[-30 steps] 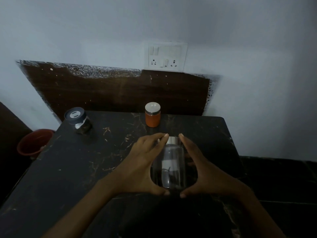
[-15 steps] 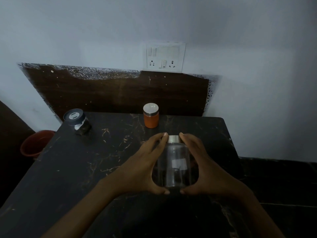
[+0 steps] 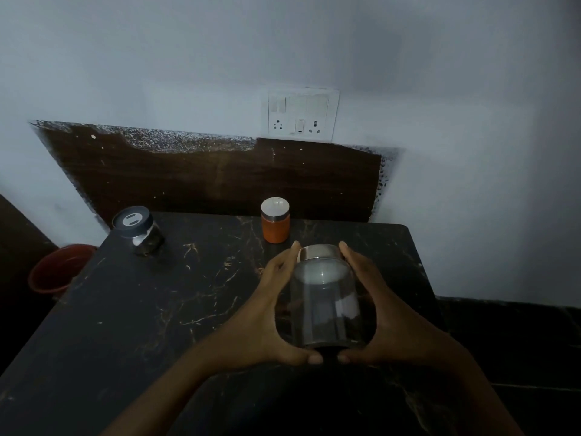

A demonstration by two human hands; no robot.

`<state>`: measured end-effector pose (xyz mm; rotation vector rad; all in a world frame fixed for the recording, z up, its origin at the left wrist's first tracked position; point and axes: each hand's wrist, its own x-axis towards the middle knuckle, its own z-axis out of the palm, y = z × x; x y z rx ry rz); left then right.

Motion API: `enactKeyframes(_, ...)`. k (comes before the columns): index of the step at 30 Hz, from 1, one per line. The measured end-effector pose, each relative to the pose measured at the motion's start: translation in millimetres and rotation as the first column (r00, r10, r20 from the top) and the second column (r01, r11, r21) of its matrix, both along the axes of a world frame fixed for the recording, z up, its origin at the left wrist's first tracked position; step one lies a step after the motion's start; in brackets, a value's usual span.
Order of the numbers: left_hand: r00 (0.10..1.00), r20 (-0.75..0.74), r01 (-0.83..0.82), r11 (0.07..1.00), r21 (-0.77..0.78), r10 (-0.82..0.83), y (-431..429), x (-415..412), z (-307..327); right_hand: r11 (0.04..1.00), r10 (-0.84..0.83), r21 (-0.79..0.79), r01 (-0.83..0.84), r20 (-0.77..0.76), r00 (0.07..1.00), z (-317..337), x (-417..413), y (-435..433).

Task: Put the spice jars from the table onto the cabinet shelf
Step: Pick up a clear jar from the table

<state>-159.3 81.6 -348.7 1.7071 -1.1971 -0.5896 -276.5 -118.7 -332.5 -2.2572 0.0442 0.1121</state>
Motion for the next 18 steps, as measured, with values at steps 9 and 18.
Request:
enactKeyframes(9, 0.99, 0.143, -0.011, 1.0, 0.009, 0.01, -7.7, 1.6, -2.4, 0.994, -0.007, -0.105, 0.006, -0.01, 1.0, -0.6, 3.1, 7.5)
enactKeyframes(18, 0.991, 0.129, 0.022, 0.999, 0.036, -0.026, -5.6, 3.5, 2.6, 0.999, -0.029, -0.028, 0.028, -0.022, 0.999, 2.3, 5.0, 4.4)
